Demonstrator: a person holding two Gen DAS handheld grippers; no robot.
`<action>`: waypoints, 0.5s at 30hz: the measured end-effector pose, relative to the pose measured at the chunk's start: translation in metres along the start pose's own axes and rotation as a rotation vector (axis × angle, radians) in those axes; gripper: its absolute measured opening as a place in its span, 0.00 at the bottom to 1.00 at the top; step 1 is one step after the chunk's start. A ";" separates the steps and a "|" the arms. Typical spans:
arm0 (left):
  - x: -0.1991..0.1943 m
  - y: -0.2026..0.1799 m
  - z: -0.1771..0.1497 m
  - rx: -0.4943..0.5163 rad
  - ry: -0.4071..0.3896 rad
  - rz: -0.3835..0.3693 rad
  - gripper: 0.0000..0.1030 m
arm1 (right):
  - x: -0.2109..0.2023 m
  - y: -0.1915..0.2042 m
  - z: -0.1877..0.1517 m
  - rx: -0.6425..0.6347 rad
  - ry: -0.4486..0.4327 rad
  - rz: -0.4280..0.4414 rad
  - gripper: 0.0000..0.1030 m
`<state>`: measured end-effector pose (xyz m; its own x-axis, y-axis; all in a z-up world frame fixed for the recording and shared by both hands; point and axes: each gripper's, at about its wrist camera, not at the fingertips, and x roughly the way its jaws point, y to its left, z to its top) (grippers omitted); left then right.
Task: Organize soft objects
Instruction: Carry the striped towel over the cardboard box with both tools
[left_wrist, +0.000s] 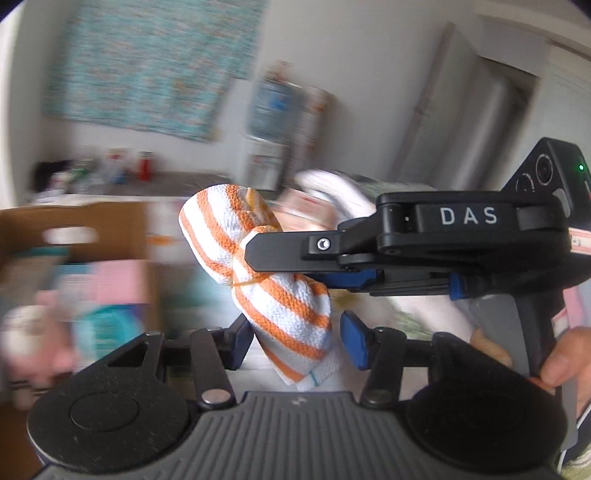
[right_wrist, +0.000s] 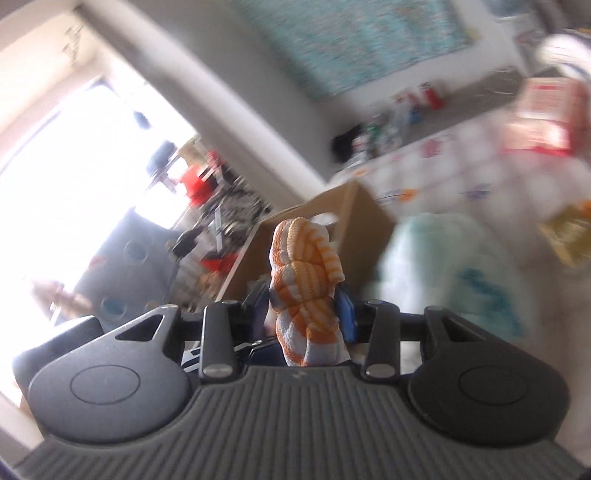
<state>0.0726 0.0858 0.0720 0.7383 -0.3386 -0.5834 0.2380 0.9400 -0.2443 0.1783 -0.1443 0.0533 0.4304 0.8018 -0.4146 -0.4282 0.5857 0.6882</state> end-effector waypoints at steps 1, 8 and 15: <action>-0.009 0.015 0.001 -0.025 0.003 0.030 0.50 | 0.018 0.014 0.004 -0.020 0.028 0.024 0.38; -0.044 0.111 -0.011 -0.238 0.106 0.215 0.50 | 0.151 0.088 -0.006 -0.061 0.292 0.152 0.38; -0.046 0.168 -0.030 -0.296 0.238 0.320 0.53 | 0.244 0.129 -0.047 -0.069 0.504 0.179 0.38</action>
<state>0.0594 0.2578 0.0349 0.5722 -0.0670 -0.8174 -0.1924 0.9579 -0.2132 0.1905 0.1325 0.0130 -0.0814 0.8375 -0.5404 -0.5182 0.4275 0.7407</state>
